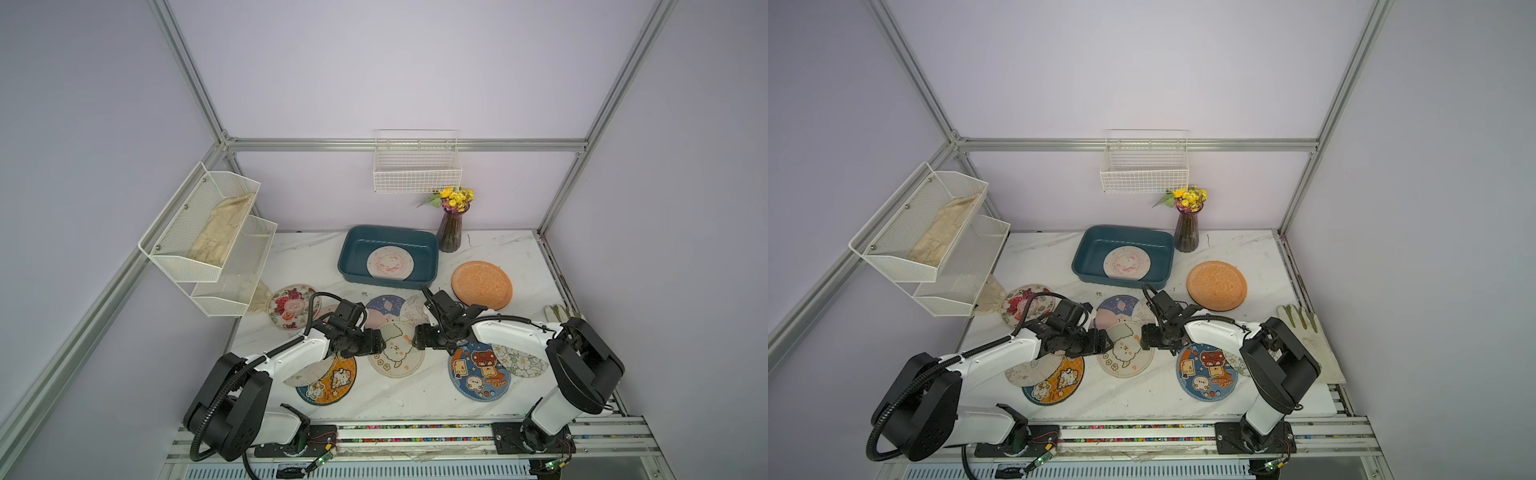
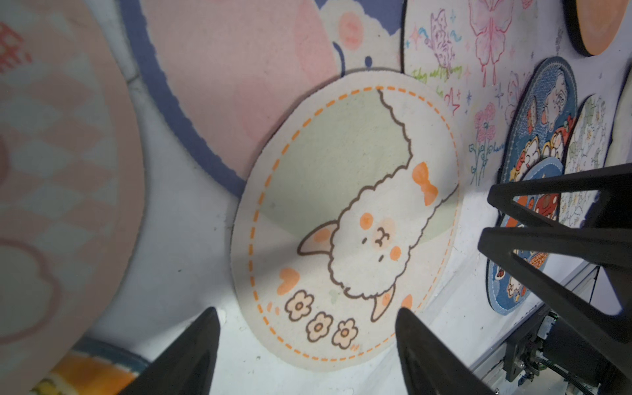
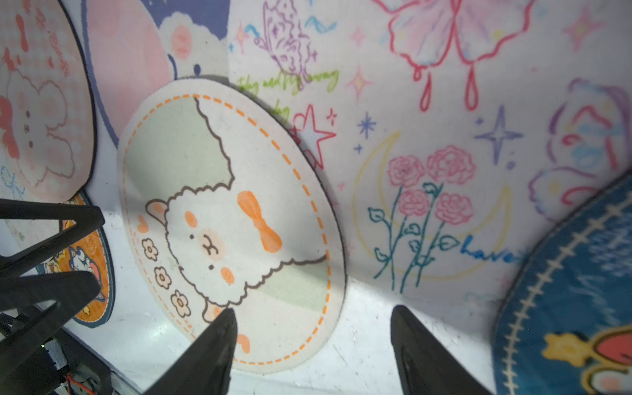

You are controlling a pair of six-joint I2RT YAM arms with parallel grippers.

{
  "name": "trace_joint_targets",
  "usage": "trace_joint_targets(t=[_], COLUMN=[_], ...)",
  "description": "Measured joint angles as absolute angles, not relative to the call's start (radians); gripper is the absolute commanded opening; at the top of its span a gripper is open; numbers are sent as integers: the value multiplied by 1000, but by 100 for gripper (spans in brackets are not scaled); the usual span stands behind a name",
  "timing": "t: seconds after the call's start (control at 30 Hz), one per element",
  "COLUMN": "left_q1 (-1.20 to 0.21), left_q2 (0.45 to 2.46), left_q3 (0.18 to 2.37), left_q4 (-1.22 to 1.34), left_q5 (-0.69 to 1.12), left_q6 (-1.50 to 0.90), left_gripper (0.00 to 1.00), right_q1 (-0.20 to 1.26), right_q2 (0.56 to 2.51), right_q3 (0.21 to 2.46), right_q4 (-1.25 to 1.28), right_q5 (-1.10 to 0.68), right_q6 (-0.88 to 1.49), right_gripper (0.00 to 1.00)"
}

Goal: Put the coasters into the storage box
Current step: Pick up the coaster from the center of the board.

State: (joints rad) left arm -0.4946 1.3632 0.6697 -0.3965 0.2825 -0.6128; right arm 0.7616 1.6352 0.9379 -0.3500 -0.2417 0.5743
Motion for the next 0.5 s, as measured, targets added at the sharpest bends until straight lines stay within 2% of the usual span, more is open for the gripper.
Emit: trace_joint_targets(t=[0.5], left_q1=[-506], left_q2=[1428], left_q3=[671], left_q4=[-331], left_q5=[296], left_q6=[-597], left_gripper=[76], right_q1=[781], right_q2=[1663], right_q3=[916], right_q4=[-293], right_q5=[-250], right_q6=[600], right_gripper=[64])
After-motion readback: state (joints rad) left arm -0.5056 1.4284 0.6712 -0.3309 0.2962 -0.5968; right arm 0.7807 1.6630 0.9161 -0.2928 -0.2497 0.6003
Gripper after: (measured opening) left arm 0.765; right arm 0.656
